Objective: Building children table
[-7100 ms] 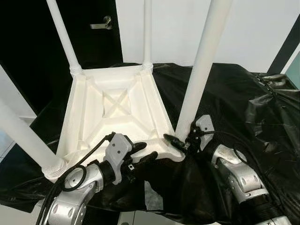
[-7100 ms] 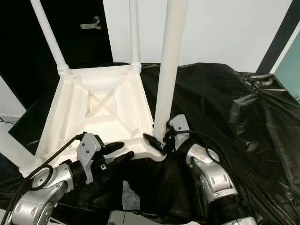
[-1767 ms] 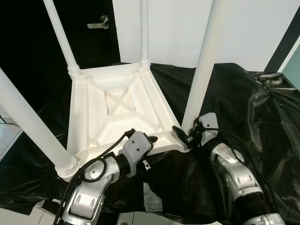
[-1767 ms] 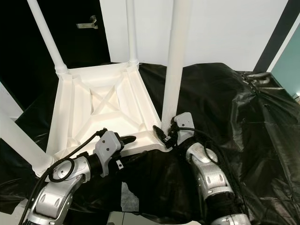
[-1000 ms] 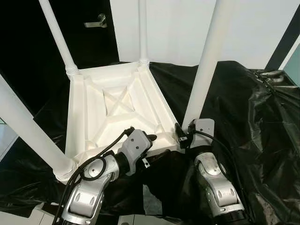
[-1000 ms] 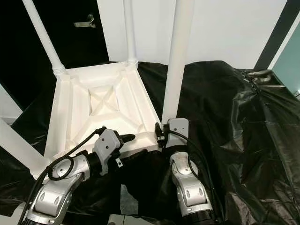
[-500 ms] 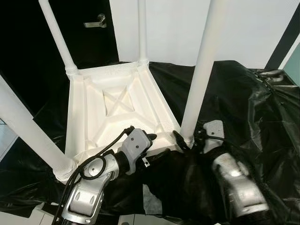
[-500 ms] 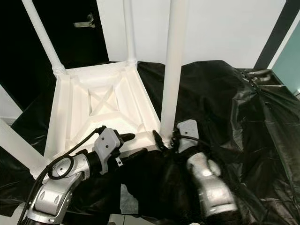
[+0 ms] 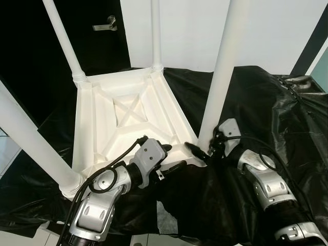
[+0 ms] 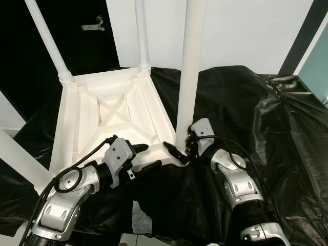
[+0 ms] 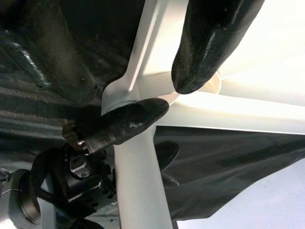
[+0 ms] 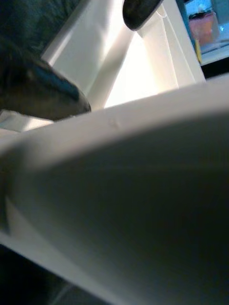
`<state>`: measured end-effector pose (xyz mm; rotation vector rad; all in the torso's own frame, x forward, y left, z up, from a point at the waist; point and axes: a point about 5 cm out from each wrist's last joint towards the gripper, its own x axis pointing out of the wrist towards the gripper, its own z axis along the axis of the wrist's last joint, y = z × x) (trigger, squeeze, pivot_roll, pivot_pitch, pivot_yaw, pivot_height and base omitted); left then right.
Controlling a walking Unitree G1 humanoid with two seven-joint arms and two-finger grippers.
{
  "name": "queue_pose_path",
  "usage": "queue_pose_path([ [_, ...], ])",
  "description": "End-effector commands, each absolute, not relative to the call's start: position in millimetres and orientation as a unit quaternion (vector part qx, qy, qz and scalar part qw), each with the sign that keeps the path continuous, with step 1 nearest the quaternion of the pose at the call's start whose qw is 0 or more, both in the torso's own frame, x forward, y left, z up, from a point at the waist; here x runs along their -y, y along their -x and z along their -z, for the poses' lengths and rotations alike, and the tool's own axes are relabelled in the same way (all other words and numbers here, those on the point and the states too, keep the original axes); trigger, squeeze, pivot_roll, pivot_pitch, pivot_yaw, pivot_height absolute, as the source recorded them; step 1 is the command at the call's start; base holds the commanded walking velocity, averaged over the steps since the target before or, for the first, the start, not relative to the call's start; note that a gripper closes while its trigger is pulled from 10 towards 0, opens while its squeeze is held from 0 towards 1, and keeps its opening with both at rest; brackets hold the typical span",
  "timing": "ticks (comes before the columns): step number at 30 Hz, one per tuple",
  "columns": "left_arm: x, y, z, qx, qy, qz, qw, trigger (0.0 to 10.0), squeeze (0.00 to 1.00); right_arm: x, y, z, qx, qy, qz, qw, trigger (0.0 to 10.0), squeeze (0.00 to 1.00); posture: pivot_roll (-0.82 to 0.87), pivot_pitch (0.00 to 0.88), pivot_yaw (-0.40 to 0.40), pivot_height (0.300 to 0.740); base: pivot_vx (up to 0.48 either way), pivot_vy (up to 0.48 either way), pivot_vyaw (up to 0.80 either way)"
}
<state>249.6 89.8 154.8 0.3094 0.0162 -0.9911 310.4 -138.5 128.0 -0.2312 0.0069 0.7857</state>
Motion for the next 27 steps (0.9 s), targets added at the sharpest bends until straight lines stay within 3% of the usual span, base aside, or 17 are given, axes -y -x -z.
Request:
queue_pose_path([
  [1,-88.6,-251.2,-154.9,-0.001,-0.154,0.444,0.883,10.0,0.0,138.2,-311.3,-126.1,-0.007,0.115,-0.395,0.911,0.0,0.0,0.09,0.0,-0.011,0.74,0.0,0.0,0.0],
  [12,-89.0,-245.6,-150.1,-0.007,-0.143,0.431,0.891,10.0,0.0,148.6,-308.0,-111.5,-0.03,0.118,-0.334,0.935,0.0,0.0,0.09,0.0,-0.028,0.74,0.0,0.0,0.0],
  [13,-88.5,-244.5,-149.6,-0.008,-0.142,0.432,0.891,10.0,0.0,149.5,-307.4,-109.7,-0.031,0.117,-0.313,0.942,3.7,0.0,0.08,0.0,-0.029,0.74,0.0,0.0,0.0],
  [14,-88.5,-244.5,-149.6,-0.008,-0.142,0.432,0.891,10.0,0.0,149.5,-307.4,-109.7,-0.031,0.117,-0.313,0.942,3.7,0.0,0.08,0.0,-0.029,0.74,0.0,0.0,0.0],
  [15,-88.2,-243.6,-149.5,-0.008,-0.141,0.433,0.89,10.0,0.0,148.8,-305.6,-108.7,-0.03,0.113,-0.295,0.948,10.0,0.0,0.08,0.0,-0.029,0.74,0.0,0.0,0.0],
  [18,-88.4,-243.7,-149.2,-0.01,-0.14,0.433,0.89,10.0,0.0,143.1,-298.6,-106.4,-0.03,0.078,-0.22,0.972,10.0,0.0,0.08,0.0,-0.026,0.74,0.0,0.0,0.0],
  [27,-89.0,-244.3,-148.8,-0.011,-0.138,0.432,0.891,10.0,0.0,129.5,-293.0,-106.0,-0.029,0.036,-0.08,0.996,10.0,0.0,0.08,0.0,-0.018,0.74,0.0,0.0,0.0],
])
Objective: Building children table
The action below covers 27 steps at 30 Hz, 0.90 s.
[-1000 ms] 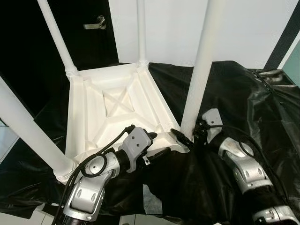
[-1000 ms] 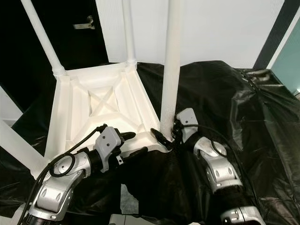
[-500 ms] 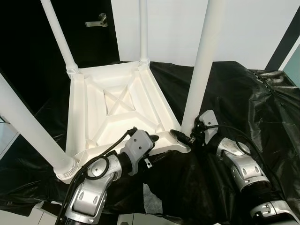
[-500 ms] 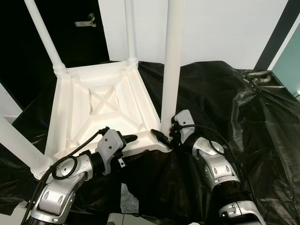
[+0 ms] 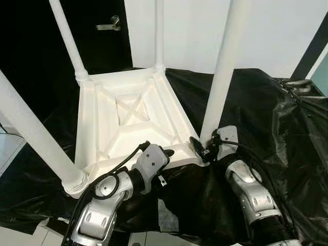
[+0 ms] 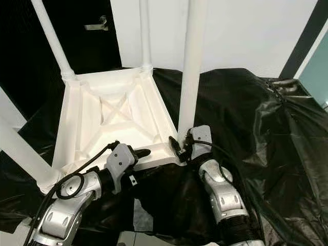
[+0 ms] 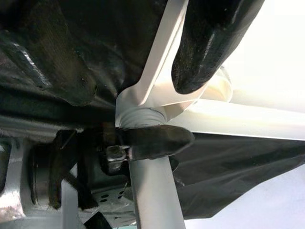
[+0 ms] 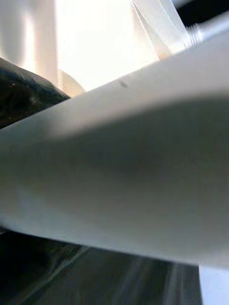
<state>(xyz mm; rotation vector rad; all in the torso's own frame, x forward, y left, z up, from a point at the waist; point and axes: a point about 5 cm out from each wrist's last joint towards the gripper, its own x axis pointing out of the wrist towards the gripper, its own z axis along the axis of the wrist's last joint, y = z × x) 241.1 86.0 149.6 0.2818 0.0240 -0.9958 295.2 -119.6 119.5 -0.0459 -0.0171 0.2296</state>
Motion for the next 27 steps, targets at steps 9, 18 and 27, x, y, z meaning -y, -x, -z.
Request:
queue_pose_path([
  [9,-85.4,-245.7,-145.5,-0.013,-0.135,0.44,0.888,10.0,0.0,108.1,-290.4,-113.6,-0.024,-0.004,-0.069,0.997,10.0,0.0,0.06,0.0,-0.001,0.74,0.0,0.0,0.0],
  [18,-94.5,-251.2,-126.6,-0.021,-0.13,0.39,0.912,10.0,0.0,106.4,-286.8,-119.6,-0.002,0.007,-0.106,0.994,10.0,1.0,0.07,0.0,0.001,0.74,0.0,0.0,0.0],
  [27,-99.8,-257.6,-124.3,-0.001,-0.121,0.335,0.934,10.0,0.0,129.1,-286.5,-122.3,0.02,0.052,-0.167,0.984,10.0,1.0,0.07,0.0,0.007,0.74,0.0,0.0,0.0],
])
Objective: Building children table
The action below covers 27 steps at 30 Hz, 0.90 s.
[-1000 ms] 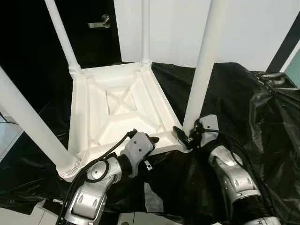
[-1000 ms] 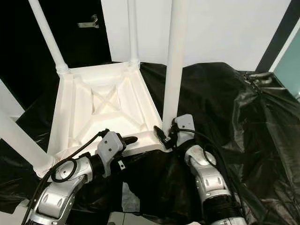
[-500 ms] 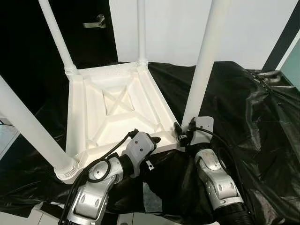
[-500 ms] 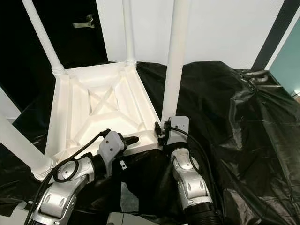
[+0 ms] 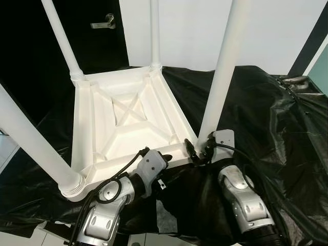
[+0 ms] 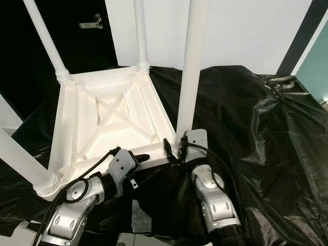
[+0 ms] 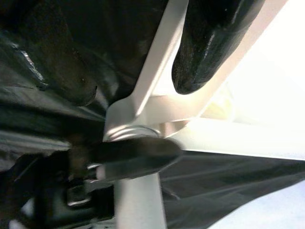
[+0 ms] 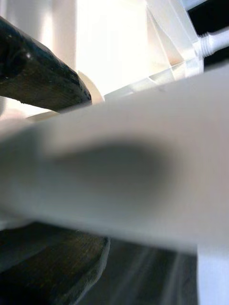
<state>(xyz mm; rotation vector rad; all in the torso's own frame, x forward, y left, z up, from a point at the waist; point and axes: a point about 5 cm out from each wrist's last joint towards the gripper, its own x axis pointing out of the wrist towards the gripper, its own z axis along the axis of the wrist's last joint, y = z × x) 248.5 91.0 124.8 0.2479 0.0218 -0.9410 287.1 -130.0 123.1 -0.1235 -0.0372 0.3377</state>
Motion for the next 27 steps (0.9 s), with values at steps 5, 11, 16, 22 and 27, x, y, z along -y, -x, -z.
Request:
queue_pose_path([
  [5,-98.5,-260.5,-123.1,0.017,-0.116,0.314,0.942,10.0,0.0,139.7,-298.2,-123.9,0.022,0.079,-0.241,0.967,10.0,0.0,0.05,0.0,0.026,0.74,0.0,0.0,0.0],
  [11,-93.8,-261.0,-120.9,0.026,-0.097,0.343,0.934,10.0,0.0,138.5,-308.8,-126.4,0.019,0.089,-0.297,0.951,10.0,0.0,0.06,0.0,0.022,0.74,0.0,0.0,0.0],
  [16,-95.8,-265.2,-121.9,0.035,-0.102,0.365,0.925,10.0,0.0,131.8,-313.5,-127.2,0.011,0.1,-0.365,0.926,10.0,0.0,0.07,0.0,0.02,0.74,0.0,0.0,0.0],
  [22,-95.7,-262.1,-121.7,0.035,-0.088,0.398,0.912,10.0,0.0,128.3,-316.8,-123.3,0.003,0.123,-0.423,0.898,8.1,0.0,0.07,0.0,0.027,0.74,0.0,0.0,0.0],
  [27,-96.5,-259.0,-121.0,0.039,-0.086,0.406,0.909,10.0,0.0,130.7,-319.4,-122.8,0.005,0.126,-0.429,0.894,0.0,0.0,0.08,0.0,0.022,0.74,0.0,0.0,0.0],
])
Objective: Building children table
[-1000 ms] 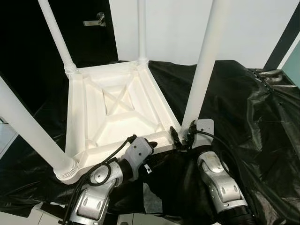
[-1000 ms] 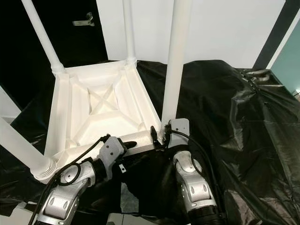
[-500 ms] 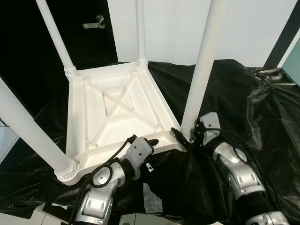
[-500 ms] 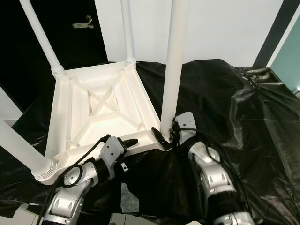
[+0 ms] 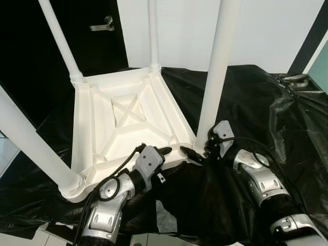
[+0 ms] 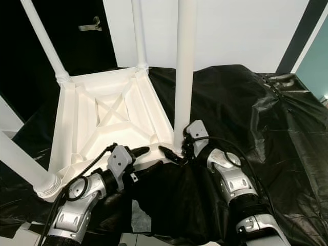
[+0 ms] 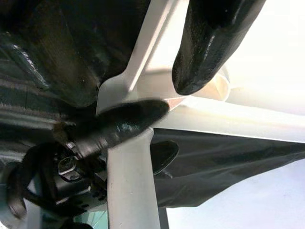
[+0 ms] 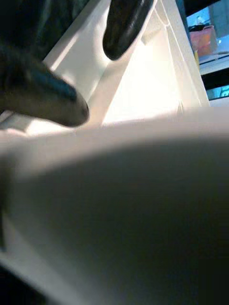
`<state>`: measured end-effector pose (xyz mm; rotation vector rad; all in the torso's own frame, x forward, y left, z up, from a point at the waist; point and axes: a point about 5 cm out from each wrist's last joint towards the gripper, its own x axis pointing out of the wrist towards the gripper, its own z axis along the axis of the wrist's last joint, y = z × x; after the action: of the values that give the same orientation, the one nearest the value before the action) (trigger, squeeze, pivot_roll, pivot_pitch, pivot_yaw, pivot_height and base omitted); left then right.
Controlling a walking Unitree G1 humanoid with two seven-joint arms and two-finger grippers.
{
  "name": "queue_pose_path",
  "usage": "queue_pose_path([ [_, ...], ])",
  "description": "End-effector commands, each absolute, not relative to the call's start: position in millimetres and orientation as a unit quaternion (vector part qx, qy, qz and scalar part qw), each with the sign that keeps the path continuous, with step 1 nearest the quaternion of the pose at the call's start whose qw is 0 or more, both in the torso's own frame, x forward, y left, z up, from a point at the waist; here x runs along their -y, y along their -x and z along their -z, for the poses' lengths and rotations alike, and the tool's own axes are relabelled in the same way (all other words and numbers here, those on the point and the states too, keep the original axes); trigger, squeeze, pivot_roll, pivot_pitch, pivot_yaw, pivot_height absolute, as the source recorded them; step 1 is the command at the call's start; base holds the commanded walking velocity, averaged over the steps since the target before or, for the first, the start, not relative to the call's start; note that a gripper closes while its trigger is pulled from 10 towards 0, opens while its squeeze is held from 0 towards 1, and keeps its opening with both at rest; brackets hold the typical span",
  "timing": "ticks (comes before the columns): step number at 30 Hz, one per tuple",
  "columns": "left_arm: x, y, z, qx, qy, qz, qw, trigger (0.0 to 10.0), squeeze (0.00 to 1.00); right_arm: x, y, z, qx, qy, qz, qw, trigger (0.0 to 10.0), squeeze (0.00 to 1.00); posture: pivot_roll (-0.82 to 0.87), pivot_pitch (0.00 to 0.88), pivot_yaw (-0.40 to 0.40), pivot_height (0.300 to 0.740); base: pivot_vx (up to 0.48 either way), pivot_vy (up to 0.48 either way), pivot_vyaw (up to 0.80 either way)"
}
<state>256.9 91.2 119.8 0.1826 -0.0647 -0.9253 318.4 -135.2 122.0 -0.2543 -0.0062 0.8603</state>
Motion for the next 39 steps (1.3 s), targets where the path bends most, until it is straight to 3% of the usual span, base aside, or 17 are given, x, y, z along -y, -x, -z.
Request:
queue_pose_path([
  [1,-96.5,-259.0,-121.0,0.039,-0.086,0.406,0.909,10.0,0.0,130.7,-319.4,-122.8,0.005,0.126,-0.429,0.894,0.0,0.0,0.08,0.0,0.022,0.74,0.0,0.0,0.0],
  [13,-97.7,-255.0,-121.5,0.036,-0.091,0.396,0.913,10.0,0.0,135.1,-319.5,-120.4,0.009,0.101,-0.365,0.925,0.0,0.0,0.09,0.0,0.021,0.74,0.0,0.0,0.0],
  [14,-97.9,-253.7,-122.4,0.033,-0.083,0.396,0.914,10.0,0.0,127.4,-314.9,-116.5,0.007,0.091,-0.29,0.953,10.0,0.0,0.09,0.0,0.022,0.74,0.0,0.0,0.0],
  [25,-94.1,-256.7,-123.8,0.034,-0.076,0.396,0.914,10.0,0.0,99.3,-299.1,-107.3,0.001,0.033,-0.08,0.996,10.0,0.0,0.08,0.0,0.018,0.74,0.0,0.0,0.0],
  [29,-94.2,-257.9,-123.7,0.031,-0.07,0.398,0.914,10.0,0.0,87.2,-294.4,-114.4,0.01,0.029,-0.077,0.997,10.0,0.0,0.05,0.0,0.029,0.74,0.0,0.0,0.0],
  [39,-91.3,-262.6,-126.5,0.037,-0.074,0.401,0.912,10.0,0.0,90.3,-290.2,-113.9,0.003,0.039,-0.074,0.997,10.0,0.0,0.06,0.0,0.011,0.74,0.0,0.0,0.0],
])
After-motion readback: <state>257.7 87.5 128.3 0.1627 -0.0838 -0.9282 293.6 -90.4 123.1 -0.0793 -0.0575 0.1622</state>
